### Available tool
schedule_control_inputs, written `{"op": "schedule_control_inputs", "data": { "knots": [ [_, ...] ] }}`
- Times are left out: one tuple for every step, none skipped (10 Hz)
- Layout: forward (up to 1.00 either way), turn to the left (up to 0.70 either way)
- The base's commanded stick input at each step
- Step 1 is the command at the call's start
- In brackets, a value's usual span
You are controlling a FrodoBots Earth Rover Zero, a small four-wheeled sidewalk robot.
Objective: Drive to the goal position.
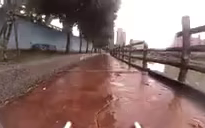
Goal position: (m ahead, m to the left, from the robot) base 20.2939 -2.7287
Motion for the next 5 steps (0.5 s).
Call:
{"op": "schedule_control_inputs", "data": {
  "knots": [
    [0.5,0.0],
    [0.5,0.0],
    [0.5,0.0],
    [0.5,0.0],
    [0.5,0.0]
  ]
}}
